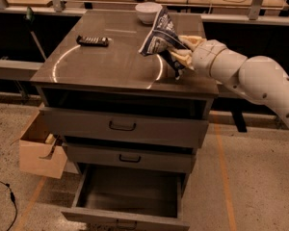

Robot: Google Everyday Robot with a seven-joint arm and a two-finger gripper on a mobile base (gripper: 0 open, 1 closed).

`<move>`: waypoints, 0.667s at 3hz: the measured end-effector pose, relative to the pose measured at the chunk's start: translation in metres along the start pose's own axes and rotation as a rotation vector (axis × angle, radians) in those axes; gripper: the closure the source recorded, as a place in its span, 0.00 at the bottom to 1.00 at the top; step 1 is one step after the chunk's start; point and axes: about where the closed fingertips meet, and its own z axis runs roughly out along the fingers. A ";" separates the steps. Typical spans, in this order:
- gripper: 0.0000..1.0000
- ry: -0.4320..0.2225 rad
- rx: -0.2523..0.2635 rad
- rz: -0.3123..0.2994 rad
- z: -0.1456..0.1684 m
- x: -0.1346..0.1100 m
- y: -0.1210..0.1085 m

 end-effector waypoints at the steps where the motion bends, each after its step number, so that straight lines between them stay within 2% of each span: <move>1: 0.55 0.024 0.009 -0.015 0.020 0.009 -0.007; 2: 0.25 0.059 0.012 -0.028 0.033 0.016 -0.010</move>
Offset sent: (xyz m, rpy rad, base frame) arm 0.0482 0.0034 -0.0121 -0.0729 0.0248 -0.0699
